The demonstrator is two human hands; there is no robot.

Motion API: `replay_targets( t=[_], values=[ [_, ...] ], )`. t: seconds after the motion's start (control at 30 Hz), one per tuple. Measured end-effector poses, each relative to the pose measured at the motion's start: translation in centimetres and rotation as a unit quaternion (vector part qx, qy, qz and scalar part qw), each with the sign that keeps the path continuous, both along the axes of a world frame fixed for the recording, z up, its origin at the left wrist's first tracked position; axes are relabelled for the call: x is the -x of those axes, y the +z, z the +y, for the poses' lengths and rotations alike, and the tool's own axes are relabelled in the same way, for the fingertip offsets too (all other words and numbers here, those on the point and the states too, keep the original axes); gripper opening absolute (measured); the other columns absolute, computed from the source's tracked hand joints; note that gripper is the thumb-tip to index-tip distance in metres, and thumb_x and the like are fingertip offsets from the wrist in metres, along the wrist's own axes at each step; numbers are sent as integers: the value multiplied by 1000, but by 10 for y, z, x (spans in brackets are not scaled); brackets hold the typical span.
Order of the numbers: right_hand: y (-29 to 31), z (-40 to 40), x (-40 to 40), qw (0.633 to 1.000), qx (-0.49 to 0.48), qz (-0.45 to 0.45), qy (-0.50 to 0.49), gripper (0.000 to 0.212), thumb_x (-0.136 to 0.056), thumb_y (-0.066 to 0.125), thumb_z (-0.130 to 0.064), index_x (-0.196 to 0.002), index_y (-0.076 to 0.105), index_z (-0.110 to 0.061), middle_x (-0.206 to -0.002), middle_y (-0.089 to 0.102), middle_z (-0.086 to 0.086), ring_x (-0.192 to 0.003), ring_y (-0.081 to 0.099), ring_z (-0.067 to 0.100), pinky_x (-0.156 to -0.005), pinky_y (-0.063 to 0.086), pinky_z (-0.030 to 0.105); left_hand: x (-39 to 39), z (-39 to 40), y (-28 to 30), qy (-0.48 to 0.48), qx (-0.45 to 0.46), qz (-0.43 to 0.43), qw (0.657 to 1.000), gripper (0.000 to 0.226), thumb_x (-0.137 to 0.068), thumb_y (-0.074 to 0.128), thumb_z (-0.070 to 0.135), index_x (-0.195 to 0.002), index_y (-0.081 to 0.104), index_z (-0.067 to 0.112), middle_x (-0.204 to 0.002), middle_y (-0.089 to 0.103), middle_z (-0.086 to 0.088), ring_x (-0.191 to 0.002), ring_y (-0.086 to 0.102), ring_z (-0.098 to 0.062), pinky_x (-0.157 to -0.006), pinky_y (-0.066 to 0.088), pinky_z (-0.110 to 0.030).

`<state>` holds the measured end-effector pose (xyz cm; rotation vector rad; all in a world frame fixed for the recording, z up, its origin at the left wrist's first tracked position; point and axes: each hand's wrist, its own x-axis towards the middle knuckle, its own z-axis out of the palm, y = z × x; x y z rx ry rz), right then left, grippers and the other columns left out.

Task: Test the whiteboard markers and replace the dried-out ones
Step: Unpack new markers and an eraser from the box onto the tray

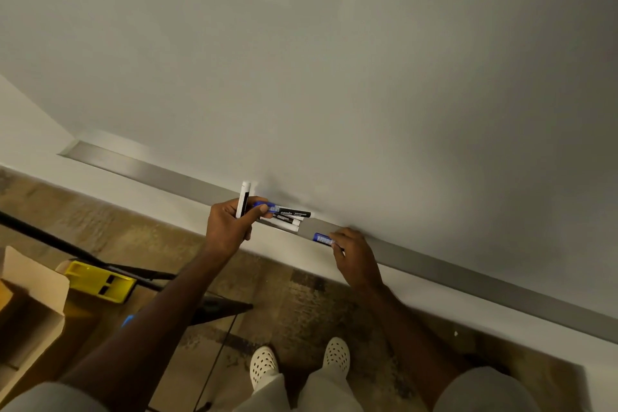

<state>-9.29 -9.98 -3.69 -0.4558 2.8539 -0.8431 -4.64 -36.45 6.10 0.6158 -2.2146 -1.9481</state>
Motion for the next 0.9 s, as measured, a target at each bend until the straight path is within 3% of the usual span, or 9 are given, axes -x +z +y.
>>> replay_targets(
  t=[0.13, 0.3, 0.4, 0.53, 0.67, 0.77, 0.9],
  values=[
    [5, 10, 1, 1000, 8, 16, -6, 29, -98, 53, -19, -118, 71, -9, -118, 68, 7, -110, 59, 21, -91, 41, 19, 7, 10, -8, -21, 11, -13, 1000, 16, -87, 75, 21, -100, 79, 11, -59, 66, -5, -47, 47, -20, -45, 44, -25],
    [11, 29, 0, 999, 27, 32, -20, 26, -96, 60, -11, -119, 71, -9, -115, 68, 6, -108, 61, 21, -90, 47, 23, 20, 40, -21, -89, 30, -26, 995, 8, -88, 74, 16, -96, 77, 17, -59, 69, 13, -42, 49, -6, -46, 47, -19],
    [12, 43, -5, 998, 30, 28, -43, 27, -97, 60, -13, -123, 69, -11, -120, 67, 5, -112, 61, 19, -93, 48, 23, 30, 60, -31, -125, 28, -57, 990, 11, -87, 74, 16, -91, 73, 26, -57, 66, 11, -41, 49, -7, -47, 47, -19],
    [15, 62, -12, 997, 26, 37, -54, 27, -98, 59, -13, -123, 69, -12, -121, 67, 5, -114, 58, 18, -94, 39, 18, 45, 82, -46, -168, 46, -68, 982, 10, -87, 75, 15, -95, 74, 20, -68, 70, 2, -42, 51, -7, -46, 48, -24],
    [18, 78, -17, 997, 24, 42, -64, 27, -96, 61, -9, -121, 70, -12, -119, 68, 5, -113, 58, 18, -93, 37, 14, 56, 101, -55, -181, 72, -86, 977, 14, -90, 73, 10, -94, 72, 23, -61, 66, 6, -41, 53, -4, -44, 47, -22],
    [15, 87, -20, 996, 16, 34, -76, 27, -95, 61, -9, -121, 70, -12, -118, 67, 5, -111, 58, 18, -91, 33, 8, 61, 102, -63, -216, 174, -78, 958, 12, -90, 73, 22, -98, 77, 30, -68, 67, 3, -53, 56, -4, -58, 48, -28],
    [14, 93, -21, 995, 15, 30, -89, 27, -95, 60, -10, -120, 70, -13, -118, 66, 4, -113, 57, 18, -91, 31, 9, 63, 99, -63, -295, 374, -22, 879, 17, -93, 68, 38, -101, 77, 27, -86, 71, -1, -76, 64, -22, -63, 40, -29]
  ],
)
